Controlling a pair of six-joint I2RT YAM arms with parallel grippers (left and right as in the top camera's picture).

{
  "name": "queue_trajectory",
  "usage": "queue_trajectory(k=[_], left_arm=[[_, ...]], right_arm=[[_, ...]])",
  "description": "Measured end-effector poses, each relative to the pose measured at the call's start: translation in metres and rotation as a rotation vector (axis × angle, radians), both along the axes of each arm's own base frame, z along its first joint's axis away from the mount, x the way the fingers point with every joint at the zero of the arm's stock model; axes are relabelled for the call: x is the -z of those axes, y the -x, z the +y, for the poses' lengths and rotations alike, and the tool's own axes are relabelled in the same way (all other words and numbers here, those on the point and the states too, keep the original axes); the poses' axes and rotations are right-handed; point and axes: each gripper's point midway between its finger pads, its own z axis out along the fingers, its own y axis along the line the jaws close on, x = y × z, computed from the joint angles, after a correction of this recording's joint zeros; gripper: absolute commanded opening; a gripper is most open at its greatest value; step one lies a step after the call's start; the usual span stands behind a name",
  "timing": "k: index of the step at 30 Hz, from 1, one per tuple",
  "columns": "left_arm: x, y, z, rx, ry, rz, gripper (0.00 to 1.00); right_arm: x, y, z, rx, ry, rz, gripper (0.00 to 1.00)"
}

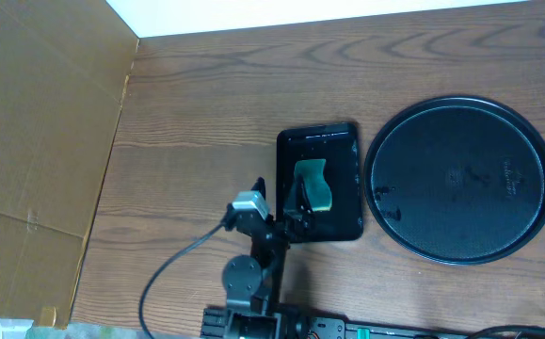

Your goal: Clean dirty plates on tray and stack at the side

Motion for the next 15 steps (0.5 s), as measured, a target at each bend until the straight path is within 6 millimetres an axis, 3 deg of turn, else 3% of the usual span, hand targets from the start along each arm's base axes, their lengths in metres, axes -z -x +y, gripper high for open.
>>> queue_trajectory(k=[8,12,15], left_arm=[[0.028,-0.002,0.001,-0.004,0.000,-0.090,0.80],[0.059,-0.007,0.000,-0.004,-0.007,-0.024,0.80],[0.067,-0.007,0.001,-0.005,-0.008,0.004,0.80]], right_arm=[[0.000,0.000,0.000,0.000,0.000,0.000,0.99],[0.000,0.000,0.000,0.000,0.000,0.000,0.99],[0.000,0.000,0.000,0.000,0.000,0.000,0.99]])
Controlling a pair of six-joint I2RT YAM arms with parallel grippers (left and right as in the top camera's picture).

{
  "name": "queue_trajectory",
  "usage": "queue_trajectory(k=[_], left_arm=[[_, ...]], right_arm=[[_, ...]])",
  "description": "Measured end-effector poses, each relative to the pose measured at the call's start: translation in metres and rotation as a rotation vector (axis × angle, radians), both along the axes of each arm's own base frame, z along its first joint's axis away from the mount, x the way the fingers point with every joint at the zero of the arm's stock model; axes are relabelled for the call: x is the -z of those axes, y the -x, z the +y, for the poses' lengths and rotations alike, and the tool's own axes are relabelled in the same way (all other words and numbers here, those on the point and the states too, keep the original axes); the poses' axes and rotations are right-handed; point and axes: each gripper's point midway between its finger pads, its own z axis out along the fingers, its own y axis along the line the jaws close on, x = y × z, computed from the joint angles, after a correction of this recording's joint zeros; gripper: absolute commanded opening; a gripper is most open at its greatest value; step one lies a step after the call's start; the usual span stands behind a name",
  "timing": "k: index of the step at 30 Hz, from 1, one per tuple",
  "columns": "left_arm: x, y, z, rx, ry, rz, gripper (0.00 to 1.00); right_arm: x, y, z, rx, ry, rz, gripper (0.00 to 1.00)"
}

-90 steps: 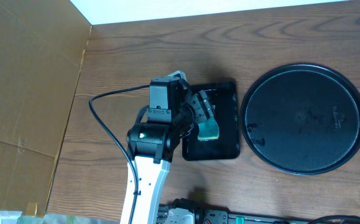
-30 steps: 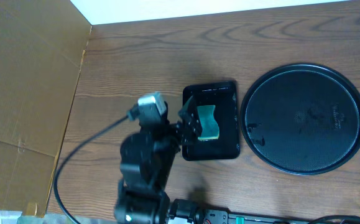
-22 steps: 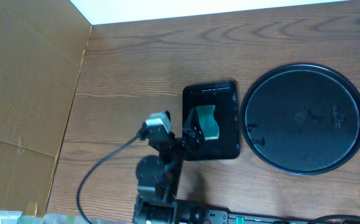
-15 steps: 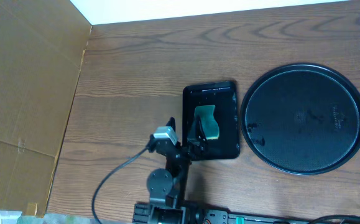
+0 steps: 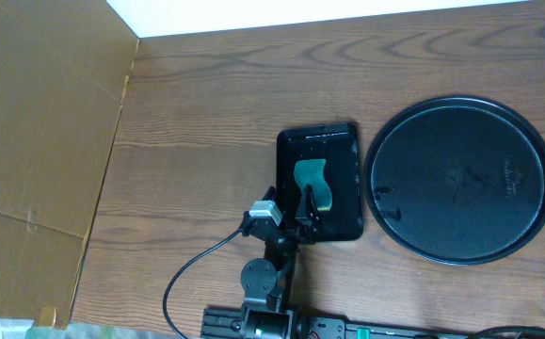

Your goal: Clean dirty plates on tray and stack at the side

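Observation:
A black rectangular dish (image 5: 343,151) lies in the middle of the table with a green sponge (image 5: 314,179) in it. To its right sits a large round black tray (image 5: 458,179) with a few pale specks on its surface; no separate plate shows on it. My left gripper (image 5: 308,205) reaches in from the front, its dark fingers over the near part of the sponge; the gap between them cannot be made out. Only a dark sliver of my right gripper shows at the right edge.
A brown cardboard wall (image 5: 37,141) covers the left side. The wooden table (image 5: 206,113) runs back to a white strip at the far edge. The left arm's base and cable (image 5: 206,264) sit at the front edge.
My left arm's wrist has shifted right and toward the front edge, and the gripper now lies more over the middle of the sponge's near end. Sponge, dish and round tray have not moved.

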Motion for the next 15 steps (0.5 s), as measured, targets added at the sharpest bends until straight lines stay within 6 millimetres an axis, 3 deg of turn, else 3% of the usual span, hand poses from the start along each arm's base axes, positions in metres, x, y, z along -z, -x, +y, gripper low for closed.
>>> queue_trajectory(k=[8,15], left_arm=[[0.018,0.001,0.001,-0.008,-0.004,0.073,0.80],[0.018,0.001,0.002,-0.009,-0.005,0.077,0.80]], right_arm=[[0.000,0.000,0.000,0.000,0.000,0.000,0.99],[0.000,0.000,0.000,0.000,0.000,0.000,0.99]])
